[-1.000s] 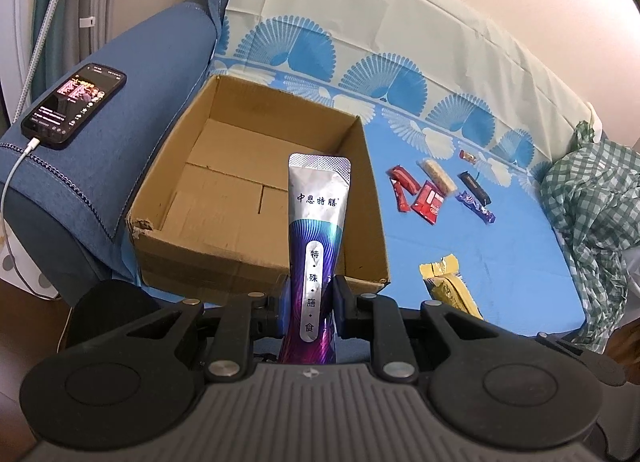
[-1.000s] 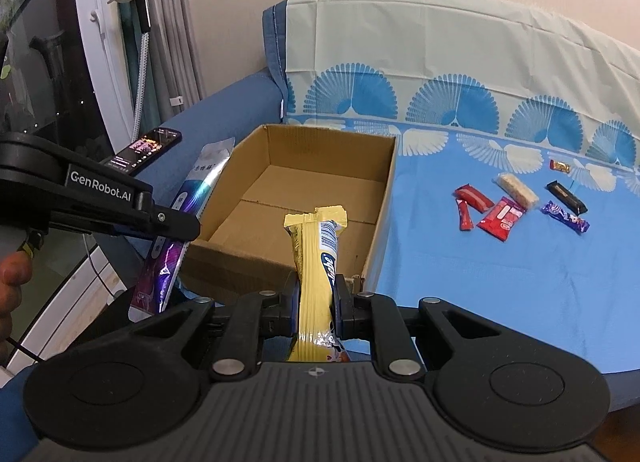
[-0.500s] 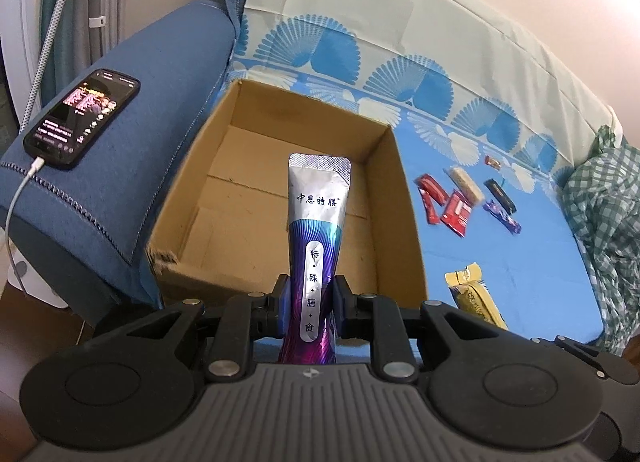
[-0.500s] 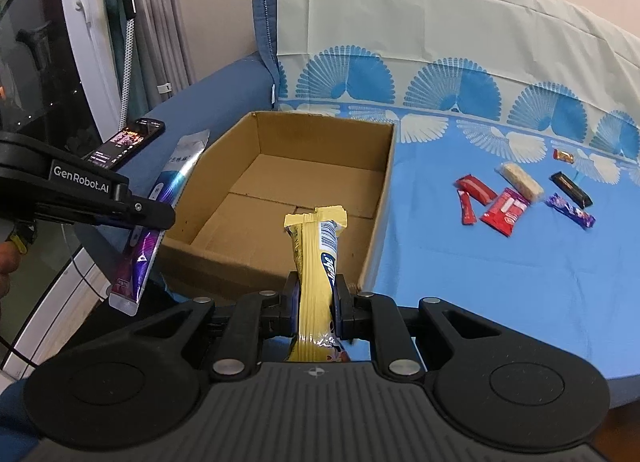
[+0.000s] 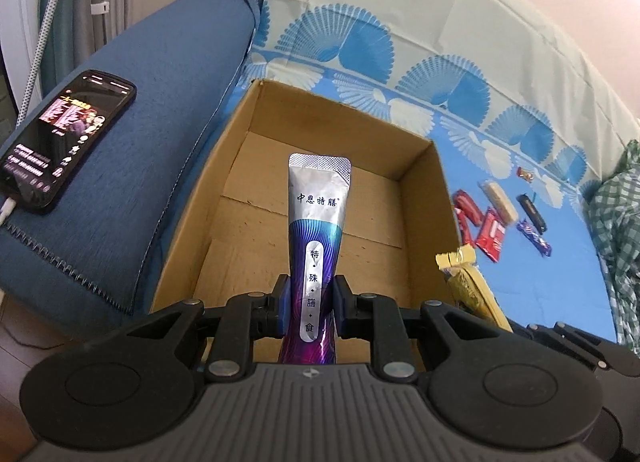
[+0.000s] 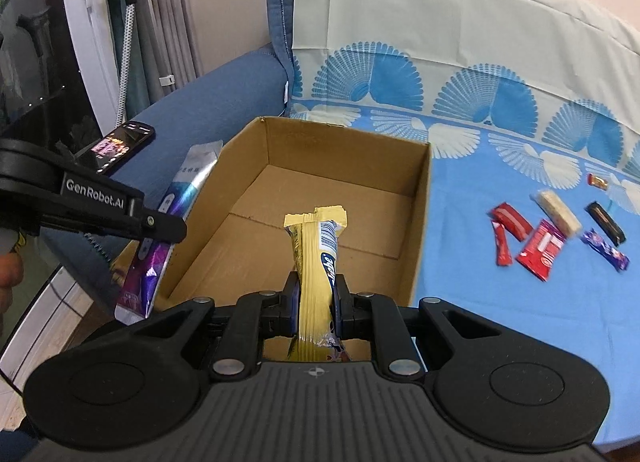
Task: Organize snacks
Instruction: 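Carry the tube snack and yellow wafer bar over the cardboard box with both tools, then open both tools to drop the tube snack and wafer bar into the box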
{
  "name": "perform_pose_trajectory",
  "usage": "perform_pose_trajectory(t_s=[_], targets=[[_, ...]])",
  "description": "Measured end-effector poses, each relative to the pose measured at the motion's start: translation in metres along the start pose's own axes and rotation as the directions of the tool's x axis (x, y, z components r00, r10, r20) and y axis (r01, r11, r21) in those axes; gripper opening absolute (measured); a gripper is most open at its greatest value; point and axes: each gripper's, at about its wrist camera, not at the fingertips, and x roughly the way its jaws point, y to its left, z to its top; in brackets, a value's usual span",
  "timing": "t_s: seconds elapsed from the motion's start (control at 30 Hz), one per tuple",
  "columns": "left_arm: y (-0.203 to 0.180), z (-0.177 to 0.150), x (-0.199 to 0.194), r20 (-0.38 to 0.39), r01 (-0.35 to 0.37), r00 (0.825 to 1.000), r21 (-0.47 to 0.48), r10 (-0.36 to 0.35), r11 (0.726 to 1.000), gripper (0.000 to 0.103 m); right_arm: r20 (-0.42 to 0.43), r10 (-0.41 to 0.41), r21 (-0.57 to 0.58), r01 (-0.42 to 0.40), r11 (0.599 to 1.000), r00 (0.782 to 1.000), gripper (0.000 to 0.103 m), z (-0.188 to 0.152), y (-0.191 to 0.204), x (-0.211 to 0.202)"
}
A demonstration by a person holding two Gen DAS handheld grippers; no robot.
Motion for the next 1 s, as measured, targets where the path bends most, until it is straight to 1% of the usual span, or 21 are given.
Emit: perform_pose_trajectory(t_s=[0.27,0.53,0.6,0.63,0.67,0.7,0.73,0.77,0.8,0.83,0.9,1.0], targets=[[0.006,0.024,0.049,-0.045,-0.022,0.999,0.002,0.023,1.0,0.023,-0.04,0.009,0.022,-0.008,1.0,0.999,0.016,0.016,-0.013,0.053],[0.012,0.031,0.088,-0.099,-0.057,0.993,0.013,0.058,0.998,0.024,-0.095,0.01,0.046,-0.005,0.999,0.995,0.016,0.016,-0.023,0.092],[0.013,0.031,0.093,-0.101,-0.067,0.992,0.019,0.069,0.998,0.025,-0.109,0.008,0.052,-0.002,0.999,0.994,0.017,0.016,-0.025,0.1],[0.013,0.032,0.094,-0.092,-0.078,0.993,0.027,0.08,0.997,0.03,-0.112,0.006,0.06,0.001,0.998,0.994,0.019,0.017,-0.026,0.102],[0.012,0.033,0.093,-0.07,-0.094,0.993,0.034,0.096,0.995,0.047,-0.114,0.006,0.069,0.001,0.998,0.993,0.031,0.019,-0.028,0.104],[0.011,0.035,0.091,-0.049,-0.103,0.993,0.044,0.106,0.994,0.063,-0.112,0.004,0.082,0.005,0.997,0.994,0.041,0.022,-0.03,0.105],[0.009,0.036,0.087,-0.024,-0.112,0.993,0.049,0.113,0.992,0.093,-0.103,-0.005,0.095,0.015,0.995,0.995,0.061,0.025,-0.032,0.104],[0.009,0.038,0.082,0.008,-0.123,0.992,0.045,0.123,0.991,0.102,-0.09,-0.015,0.105,0.025,0.994,0.996,0.075,0.027,-0.034,0.102],[0.009,0.038,0.075,0.046,-0.131,0.991,0.034,0.129,0.991,0.103,-0.076,-0.026,0.109,0.034,0.993,0.997,0.078,0.029,-0.034,0.098],[0.008,0.039,0.07,0.061,-0.131,0.99,0.035,0.129,0.991,0.103,-0.065,-0.033,0.107,0.04,0.993,0.997,0.083,0.031,-0.034,0.094],[0.006,0.038,0.066,0.039,-0.126,0.991,0.048,0.124,0.991,0.103,-0.061,-0.04,0.099,0.046,0.994,0.997,0.092,0.032,-0.034,0.086],[0.007,0.028,0.057,0.002,-0.127,0.992,0.042,0.127,0.991,0.103,-0.081,-0.031,0.099,0.039,0.994,0.996,0.096,0.022,-0.029,0.067]])
